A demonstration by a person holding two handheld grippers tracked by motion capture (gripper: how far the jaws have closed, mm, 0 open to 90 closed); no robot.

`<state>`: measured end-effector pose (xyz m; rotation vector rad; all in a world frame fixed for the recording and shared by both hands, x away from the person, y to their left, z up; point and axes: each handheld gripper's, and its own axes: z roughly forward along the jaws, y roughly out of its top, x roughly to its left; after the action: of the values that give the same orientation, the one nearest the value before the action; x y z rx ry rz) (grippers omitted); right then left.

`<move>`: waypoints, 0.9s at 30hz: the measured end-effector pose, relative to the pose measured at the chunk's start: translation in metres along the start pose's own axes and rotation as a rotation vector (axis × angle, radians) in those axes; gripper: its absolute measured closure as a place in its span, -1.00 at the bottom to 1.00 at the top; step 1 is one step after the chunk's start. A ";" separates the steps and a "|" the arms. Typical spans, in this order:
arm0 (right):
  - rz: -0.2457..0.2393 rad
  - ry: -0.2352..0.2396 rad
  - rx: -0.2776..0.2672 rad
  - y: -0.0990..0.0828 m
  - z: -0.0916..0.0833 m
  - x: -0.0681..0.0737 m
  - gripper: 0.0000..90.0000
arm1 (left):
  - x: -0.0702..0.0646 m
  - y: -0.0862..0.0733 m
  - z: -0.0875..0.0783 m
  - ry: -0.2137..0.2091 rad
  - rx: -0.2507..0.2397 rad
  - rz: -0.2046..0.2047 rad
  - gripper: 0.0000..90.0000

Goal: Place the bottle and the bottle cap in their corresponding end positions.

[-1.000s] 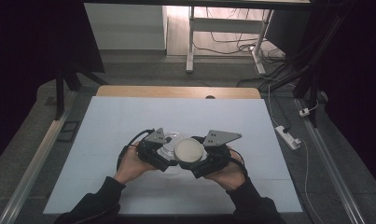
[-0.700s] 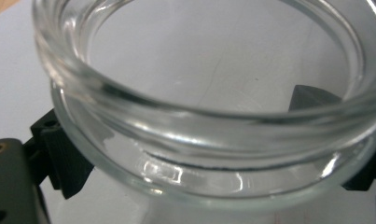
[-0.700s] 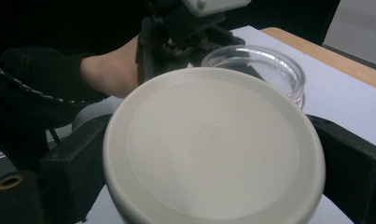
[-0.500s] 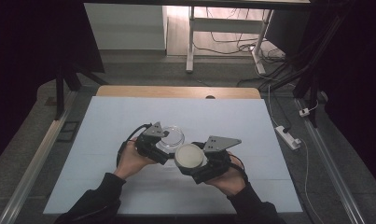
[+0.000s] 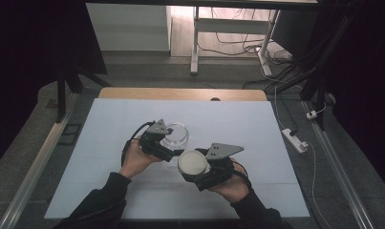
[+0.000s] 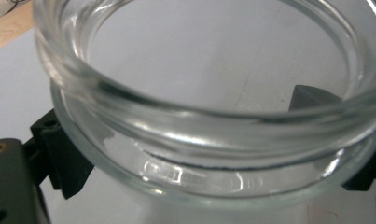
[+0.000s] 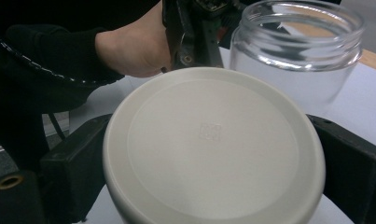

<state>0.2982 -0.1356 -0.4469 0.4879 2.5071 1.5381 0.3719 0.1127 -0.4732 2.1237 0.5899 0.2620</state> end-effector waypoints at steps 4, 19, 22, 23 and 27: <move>0.002 -0.001 0.000 -0.004 0.003 0.000 -0.84 | 0.002 0.003 0.004 0.006 -0.003 0.001 -0.84; -0.031 -0.005 0.018 -0.021 0.020 -0.001 -0.84 | 0.011 0.009 0.021 0.019 -0.007 -0.001 -0.84; -0.034 0.007 0.028 -0.025 0.026 0.000 -0.84 | 0.014 0.011 0.025 0.026 -0.005 0.002 -0.84; -0.033 0.012 0.033 -0.026 0.028 0.001 -0.84 | 0.014 0.011 0.026 0.026 -0.005 0.000 -0.84; -0.037 0.027 0.046 -0.030 0.034 0.003 -0.84 | 0.017 0.012 0.031 0.031 -0.006 -0.002 -0.84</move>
<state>0.3003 -0.1187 -0.4896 0.4271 2.5620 1.4867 0.4023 0.0930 -0.4821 2.1162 0.6087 0.2951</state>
